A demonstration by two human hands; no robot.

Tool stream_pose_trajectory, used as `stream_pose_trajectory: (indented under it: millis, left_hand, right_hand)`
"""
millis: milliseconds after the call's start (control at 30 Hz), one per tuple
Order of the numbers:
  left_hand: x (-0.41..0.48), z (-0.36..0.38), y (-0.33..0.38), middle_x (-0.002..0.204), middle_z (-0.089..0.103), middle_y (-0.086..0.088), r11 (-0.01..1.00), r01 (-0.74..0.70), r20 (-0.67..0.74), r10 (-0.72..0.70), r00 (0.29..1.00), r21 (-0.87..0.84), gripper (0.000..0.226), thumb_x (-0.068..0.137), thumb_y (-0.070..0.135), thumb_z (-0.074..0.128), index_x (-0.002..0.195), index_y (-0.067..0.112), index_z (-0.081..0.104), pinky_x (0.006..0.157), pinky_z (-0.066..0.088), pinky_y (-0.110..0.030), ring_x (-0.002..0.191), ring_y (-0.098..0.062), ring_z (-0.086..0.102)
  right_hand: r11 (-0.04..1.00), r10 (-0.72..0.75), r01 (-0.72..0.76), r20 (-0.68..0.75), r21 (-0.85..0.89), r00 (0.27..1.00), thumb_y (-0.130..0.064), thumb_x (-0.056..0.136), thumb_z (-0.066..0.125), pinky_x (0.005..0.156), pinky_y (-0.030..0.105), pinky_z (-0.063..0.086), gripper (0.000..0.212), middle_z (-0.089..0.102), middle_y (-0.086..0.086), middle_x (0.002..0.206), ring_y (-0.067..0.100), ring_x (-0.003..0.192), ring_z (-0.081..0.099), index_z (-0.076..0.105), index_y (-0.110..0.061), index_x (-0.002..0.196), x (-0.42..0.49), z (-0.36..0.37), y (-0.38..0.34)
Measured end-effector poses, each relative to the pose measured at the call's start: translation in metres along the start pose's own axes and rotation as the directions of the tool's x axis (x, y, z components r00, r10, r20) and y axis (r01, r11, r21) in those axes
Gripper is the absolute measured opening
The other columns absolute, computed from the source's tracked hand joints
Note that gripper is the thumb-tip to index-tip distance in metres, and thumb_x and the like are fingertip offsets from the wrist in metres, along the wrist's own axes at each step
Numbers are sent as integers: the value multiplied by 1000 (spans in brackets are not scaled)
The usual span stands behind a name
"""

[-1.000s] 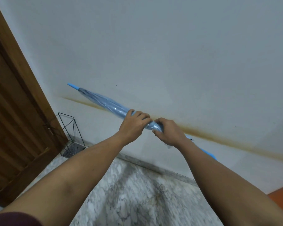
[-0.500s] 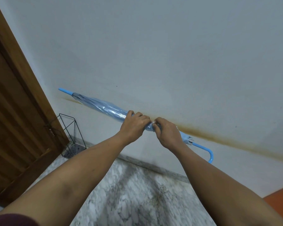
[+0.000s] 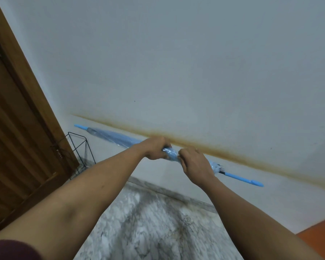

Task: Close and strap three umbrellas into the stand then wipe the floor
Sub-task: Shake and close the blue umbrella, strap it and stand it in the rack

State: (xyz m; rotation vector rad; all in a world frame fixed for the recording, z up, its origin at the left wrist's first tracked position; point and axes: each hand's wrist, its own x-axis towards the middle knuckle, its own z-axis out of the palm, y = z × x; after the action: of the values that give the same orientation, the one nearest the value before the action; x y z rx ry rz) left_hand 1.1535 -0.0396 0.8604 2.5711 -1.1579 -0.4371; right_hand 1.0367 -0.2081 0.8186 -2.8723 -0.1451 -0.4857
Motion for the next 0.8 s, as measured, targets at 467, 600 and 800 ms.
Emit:
stream_pose_trajectory:
  millis: [467,600,800]
  left_hand:
    - [-8,22,0,122,59,6,903,-136,-156,215,964,407,65,77,55,58,133,25,48,94,43,-40,111,-19,55]
    - [-6,36,-5,130,57,4,844,-137,-262,309,914,518,54,79,37,71,128,24,51,96,40,-41,116,-21,54]
    - [-8,43,-6,104,65,5,810,-91,-413,388,824,580,23,79,16,66,100,24,59,76,40,-37,87,-21,62]
  right_hand:
    - [962,201,-228,178,152,963,-43,92,57,57,31,37,25,63,-7,86,18,72,58,56,-26,110,2,-4,14]
    - [912,211,-276,231,304,950,-45,89,59,60,35,46,19,64,-4,78,17,68,59,61,-26,93,11,-11,13]
    - [889,210,-255,156,379,965,-36,99,47,57,32,40,28,56,-9,66,9,60,51,51,-32,72,16,-21,9]
